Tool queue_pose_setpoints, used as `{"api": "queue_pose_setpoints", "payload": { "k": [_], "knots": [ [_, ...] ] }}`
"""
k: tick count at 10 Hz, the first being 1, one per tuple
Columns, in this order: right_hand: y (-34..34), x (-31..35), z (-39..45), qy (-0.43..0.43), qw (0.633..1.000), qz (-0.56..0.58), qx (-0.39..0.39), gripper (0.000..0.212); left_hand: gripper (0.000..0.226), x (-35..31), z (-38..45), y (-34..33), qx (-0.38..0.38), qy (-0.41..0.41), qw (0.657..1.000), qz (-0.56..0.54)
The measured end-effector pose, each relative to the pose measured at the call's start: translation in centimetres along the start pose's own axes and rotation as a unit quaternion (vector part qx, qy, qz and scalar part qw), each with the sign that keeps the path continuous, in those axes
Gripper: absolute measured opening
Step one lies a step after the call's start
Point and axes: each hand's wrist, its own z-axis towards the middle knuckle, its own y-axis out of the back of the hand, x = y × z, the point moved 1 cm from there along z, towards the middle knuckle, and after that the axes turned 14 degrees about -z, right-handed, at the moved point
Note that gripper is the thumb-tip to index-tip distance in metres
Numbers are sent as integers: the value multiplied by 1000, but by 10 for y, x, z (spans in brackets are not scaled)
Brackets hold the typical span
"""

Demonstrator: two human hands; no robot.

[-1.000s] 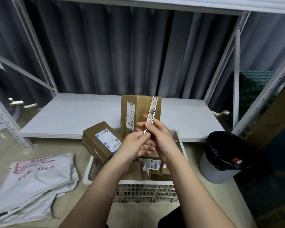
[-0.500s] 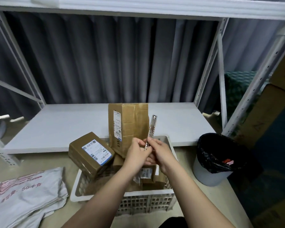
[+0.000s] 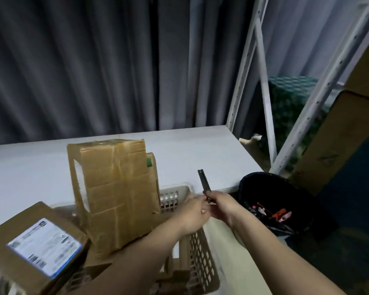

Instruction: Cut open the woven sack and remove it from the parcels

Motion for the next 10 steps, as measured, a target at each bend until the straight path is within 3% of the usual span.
{"api": "queue_pose_setpoints", "payload": {
  "k": [3, 4, 6, 7, 8, 10],
  "knots": [
    [13, -36, 112, -19, 992, -92, -87, 39, 62, 42, 58, -16, -58, 4, 976, 209],
    [10, -48, 131, -11, 991, -87, -104, 43, 63, 45, 68, -21, -57, 0, 978, 202],
    [4, -54, 152, -44, 995, 12, -84, 9, 65, 55, 79, -25, -67, 3, 981, 183],
    [5, -53, 157, -54, 995, 53, -59, 21, 66, 58, 78, -25, -66, 0, 981, 182],
    [6, -48, 148, -59, 996, 53, -44, 17, 67, 61, 77, -24, -62, 4, 982, 178],
    [19, -41, 113, -59, 996, -27, -65, 20, 70, 53, 60, -22, -32, 2, 981, 189]
  ]
}}
